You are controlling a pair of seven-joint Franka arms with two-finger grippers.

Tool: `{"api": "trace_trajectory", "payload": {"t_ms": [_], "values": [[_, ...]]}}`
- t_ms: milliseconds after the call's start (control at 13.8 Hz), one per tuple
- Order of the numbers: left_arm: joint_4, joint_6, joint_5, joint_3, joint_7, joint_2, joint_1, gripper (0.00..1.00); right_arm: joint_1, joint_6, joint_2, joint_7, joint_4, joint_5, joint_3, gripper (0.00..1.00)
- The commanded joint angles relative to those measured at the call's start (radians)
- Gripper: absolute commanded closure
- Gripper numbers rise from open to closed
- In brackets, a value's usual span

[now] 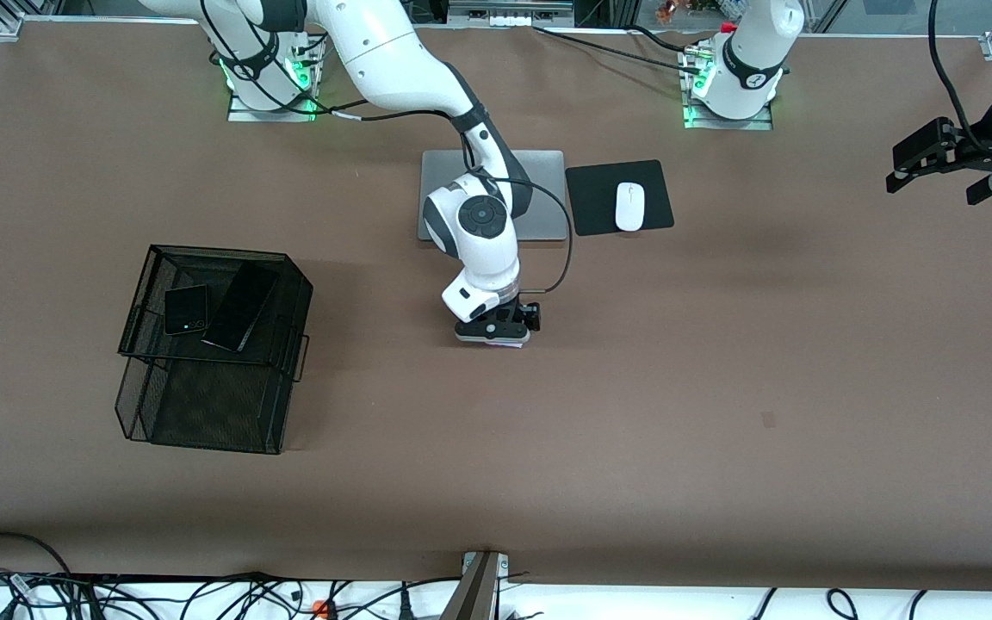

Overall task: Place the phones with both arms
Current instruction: 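Carry the white phone into the basket with the right gripper and release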

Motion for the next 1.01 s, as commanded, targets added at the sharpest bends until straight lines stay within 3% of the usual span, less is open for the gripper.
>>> {"api": "trace_trajectory", "payload": {"t_ms": [0,144,361,722,939], "values": [[0.001,-0.011,0.007,0.0,0.014,-0.004,0.0,0.0,-0.002,-0.133,-0.033,-0.005,0.018,-0.039,-0.04,1.0],[0.001,-0.011,0.007,0.0,0.012,-0.004,0.0,0.0,-0.007,-0.302,-0.123,-0.054,0.02,-0.05,-0.105,1.0],[0.001,-0.011,0.007,0.0,0.011,-0.002,0.0,0.0,-0.042,-0.443,-0.242,-0.233,0.01,-0.04,-0.199,1.0],[0.002,-0.029,0.007,0.001,0.008,0.001,0.0,0.0,-0.253,-0.641,-0.361,-0.678,0.01,-0.033,-0.285,1.0],[0.002,-0.031,0.009,0.001,0.008,0.001,0.0,0.0,-0.405,-0.623,-0.336,-0.889,0.01,0.0,-0.281,1.0]]}}
